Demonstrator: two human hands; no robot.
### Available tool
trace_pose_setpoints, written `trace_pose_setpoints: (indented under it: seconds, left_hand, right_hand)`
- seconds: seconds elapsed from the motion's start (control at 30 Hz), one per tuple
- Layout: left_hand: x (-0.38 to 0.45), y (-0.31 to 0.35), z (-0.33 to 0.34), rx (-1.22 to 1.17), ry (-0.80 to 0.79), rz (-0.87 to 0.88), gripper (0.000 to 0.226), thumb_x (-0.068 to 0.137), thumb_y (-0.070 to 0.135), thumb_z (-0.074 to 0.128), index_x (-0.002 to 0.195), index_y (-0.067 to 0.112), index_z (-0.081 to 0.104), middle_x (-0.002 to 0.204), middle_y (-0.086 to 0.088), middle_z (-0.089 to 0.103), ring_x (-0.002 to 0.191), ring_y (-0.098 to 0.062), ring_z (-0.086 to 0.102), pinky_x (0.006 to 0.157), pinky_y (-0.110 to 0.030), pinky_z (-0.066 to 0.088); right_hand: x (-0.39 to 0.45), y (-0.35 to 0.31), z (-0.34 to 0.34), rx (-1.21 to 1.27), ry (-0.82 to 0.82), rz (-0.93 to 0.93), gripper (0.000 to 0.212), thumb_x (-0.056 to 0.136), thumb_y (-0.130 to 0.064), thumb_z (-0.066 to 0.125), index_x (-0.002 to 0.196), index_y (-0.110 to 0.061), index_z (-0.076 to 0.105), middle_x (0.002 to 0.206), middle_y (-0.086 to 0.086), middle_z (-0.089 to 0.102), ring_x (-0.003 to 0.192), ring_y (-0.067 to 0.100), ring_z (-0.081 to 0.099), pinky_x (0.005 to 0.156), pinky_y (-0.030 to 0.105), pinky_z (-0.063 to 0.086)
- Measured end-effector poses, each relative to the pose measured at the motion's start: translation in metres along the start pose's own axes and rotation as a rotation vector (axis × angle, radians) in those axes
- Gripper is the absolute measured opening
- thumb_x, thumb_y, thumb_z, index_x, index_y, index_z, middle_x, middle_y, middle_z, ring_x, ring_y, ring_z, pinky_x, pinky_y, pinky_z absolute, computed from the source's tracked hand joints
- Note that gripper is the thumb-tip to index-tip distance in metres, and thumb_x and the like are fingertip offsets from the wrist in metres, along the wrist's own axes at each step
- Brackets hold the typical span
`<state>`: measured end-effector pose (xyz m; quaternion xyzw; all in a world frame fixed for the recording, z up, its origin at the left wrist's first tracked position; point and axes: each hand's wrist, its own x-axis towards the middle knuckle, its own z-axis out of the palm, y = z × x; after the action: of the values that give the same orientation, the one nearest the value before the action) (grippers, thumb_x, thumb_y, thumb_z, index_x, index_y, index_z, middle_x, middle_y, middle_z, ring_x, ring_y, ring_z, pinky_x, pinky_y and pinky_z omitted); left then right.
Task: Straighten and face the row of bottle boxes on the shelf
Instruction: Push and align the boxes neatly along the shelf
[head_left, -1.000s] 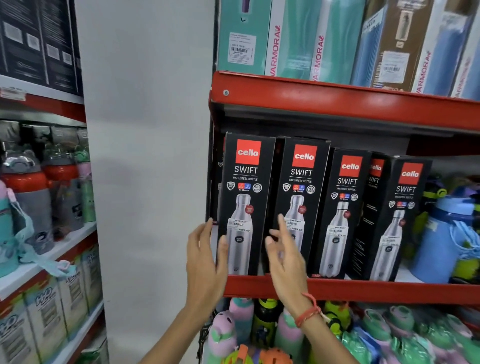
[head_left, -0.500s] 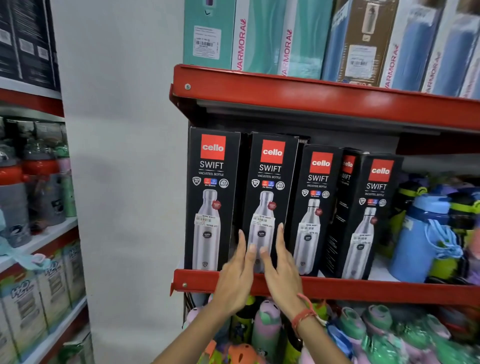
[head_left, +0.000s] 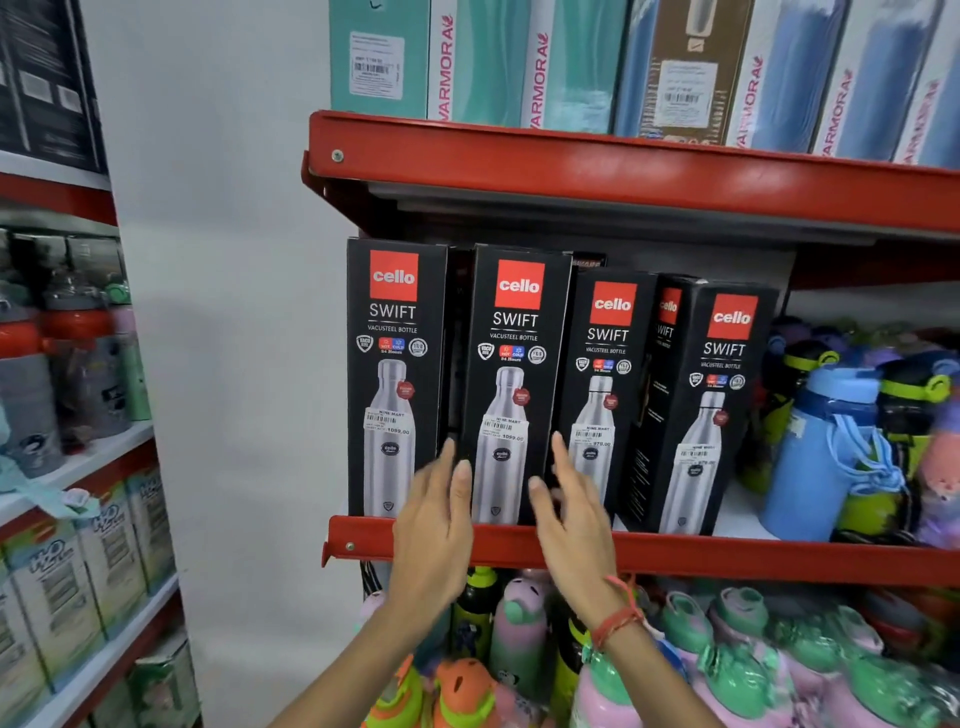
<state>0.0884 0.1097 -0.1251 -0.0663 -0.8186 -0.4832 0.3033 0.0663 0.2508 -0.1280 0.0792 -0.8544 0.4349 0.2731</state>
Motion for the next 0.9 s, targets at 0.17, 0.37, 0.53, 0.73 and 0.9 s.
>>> trace_pose_setpoints:
  seconds: [0.17, 0.37, 0.53, 0.73, 0.9]
  left_hand:
    - [-0.011, 0.031, 0.04, -0.209, -0.147, 0.128, 0.073, 0.085, 0.071, 0.015, 0.142, 0.029, 0.033, 0.139, 0.016, 0.045, 0.128, 0.008, 0.039, 0.106, -0.01, 0.03]
    - [-0.013, 0.048, 0.094, -0.248, -0.339, -0.048, 0.099, 0.066, 0.09, 0.005, 0.147, 0.034, -0.009, 0.16, 0.013, -0.006, 0.145, 0.003, -0.006, 0.12, -0.027, 0.002]
    - [-0.007, 0.052, 0.111, -0.278, -0.275, -0.252, 0.089, 0.076, 0.08, 0.005, 0.149, 0.032, -0.007, 0.161, 0.004, 0.01, 0.148, -0.014, 0.012, 0.121, -0.036, 0.009]
    - [-0.008, 0.055, 0.099, -0.265, -0.232, -0.246, 0.069, 0.084, 0.065, 0.004, 0.148, 0.04, 0.014, 0.156, 0.004, 0.026, 0.144, -0.014, 0.023, 0.104, -0.019, 0.012]
    - [-0.009, 0.043, 0.094, -0.217, -0.286, -0.265, 0.074, 0.078, 0.075, -0.003, 0.144, 0.049, 0.019, 0.155, 0.002, 0.028, 0.143, -0.017, 0.028, 0.107, -0.023, 0.011]
  right_hand:
    - [0.009, 0.023, -0.031, 0.01, 0.184, 0.086, 0.054, 0.097, -0.031, 0.044, 0.148, -0.024, 0.028, 0.146, 0.007, 0.037, 0.132, 0.023, 0.04, 0.095, 0.025, 0.03]
    - [0.018, 0.044, -0.046, 0.111, -0.094, 0.119, 0.067, 0.097, -0.048, 0.033, 0.148, -0.04, -0.009, 0.161, 0.001, 0.013, 0.146, 0.02, 0.02, 0.114, 0.035, 0.022]
    - [0.027, 0.046, -0.055, 0.118, -0.186, 0.141, 0.065, 0.095, -0.055, 0.028, 0.143, -0.05, -0.015, 0.158, -0.002, 0.026, 0.139, 0.025, 0.037, 0.108, 0.037, 0.033]
    - [0.024, 0.052, -0.069, 0.095, -0.215, 0.138, 0.061, 0.096, -0.055, 0.028, 0.144, -0.052, -0.011, 0.156, -0.007, 0.028, 0.136, 0.023, 0.04, 0.098, 0.033, 0.036]
    - [0.018, 0.057, -0.074, 0.071, -0.238, 0.086, 0.062, 0.095, -0.055, 0.028, 0.142, -0.054, -0.013, 0.149, -0.019, 0.03, 0.1, 0.017, 0.056, 0.079, 0.028, 0.039]
